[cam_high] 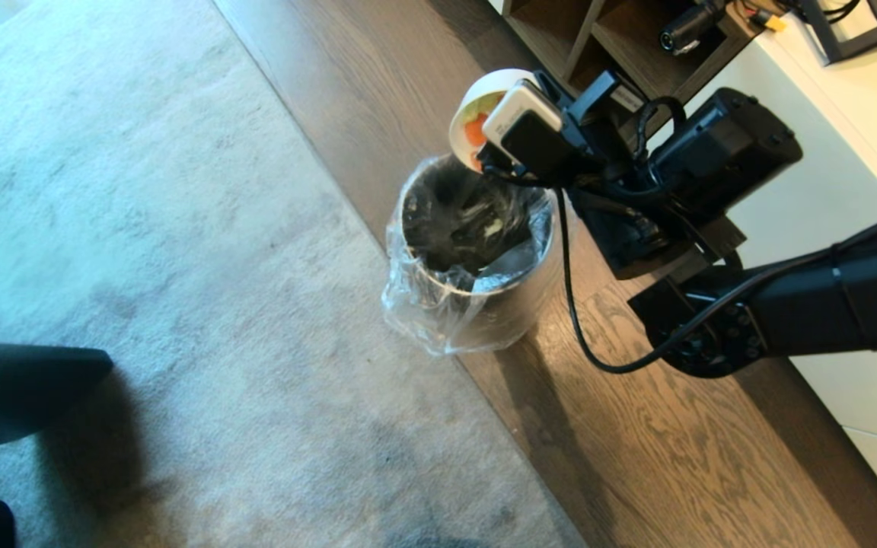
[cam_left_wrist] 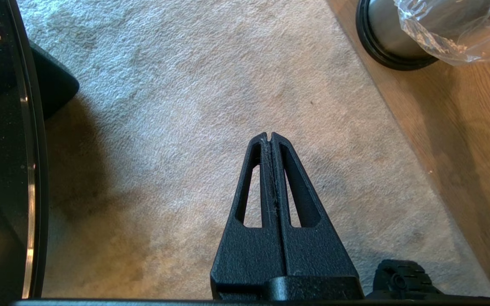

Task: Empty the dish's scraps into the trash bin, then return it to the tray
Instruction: Pour the leftover food from the bowl into the trash can

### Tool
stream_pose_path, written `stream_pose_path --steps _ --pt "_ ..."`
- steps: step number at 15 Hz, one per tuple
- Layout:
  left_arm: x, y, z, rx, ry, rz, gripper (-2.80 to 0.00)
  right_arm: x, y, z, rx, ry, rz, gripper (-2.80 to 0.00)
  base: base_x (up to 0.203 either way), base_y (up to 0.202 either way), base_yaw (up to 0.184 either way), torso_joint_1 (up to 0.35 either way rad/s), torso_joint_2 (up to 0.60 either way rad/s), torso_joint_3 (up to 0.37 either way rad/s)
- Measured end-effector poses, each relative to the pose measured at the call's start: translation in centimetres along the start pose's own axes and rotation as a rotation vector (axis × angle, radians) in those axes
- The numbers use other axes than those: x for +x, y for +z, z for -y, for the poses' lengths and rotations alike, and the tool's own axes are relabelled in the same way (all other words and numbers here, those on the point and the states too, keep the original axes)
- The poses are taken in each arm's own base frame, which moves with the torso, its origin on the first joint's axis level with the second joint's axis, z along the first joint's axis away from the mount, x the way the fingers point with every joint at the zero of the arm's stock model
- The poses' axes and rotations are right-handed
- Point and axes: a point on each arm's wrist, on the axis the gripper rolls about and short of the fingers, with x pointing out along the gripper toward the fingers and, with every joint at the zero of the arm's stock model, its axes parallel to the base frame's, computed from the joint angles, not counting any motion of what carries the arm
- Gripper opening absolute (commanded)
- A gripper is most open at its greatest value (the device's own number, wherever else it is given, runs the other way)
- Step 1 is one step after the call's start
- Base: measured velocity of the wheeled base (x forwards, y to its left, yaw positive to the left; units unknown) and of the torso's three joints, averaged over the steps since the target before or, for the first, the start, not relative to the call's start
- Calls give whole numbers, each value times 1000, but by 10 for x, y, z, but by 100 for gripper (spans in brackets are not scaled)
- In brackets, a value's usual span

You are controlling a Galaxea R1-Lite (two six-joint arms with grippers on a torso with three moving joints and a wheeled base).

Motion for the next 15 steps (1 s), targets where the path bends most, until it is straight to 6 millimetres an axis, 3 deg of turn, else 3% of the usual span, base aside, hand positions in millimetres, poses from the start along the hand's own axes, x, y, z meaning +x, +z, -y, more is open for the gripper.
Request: stream_pose_path --steps 8,15 --pt "0 0 0 0 0 0 -280 -20 -3 -9 4 -30 134 -280 0 0 0 0 0 0" --pt "0 0 0 0 0 0 -280 -23 -2 -18 -44 36 307 -280 0 0 0 0 0 0"
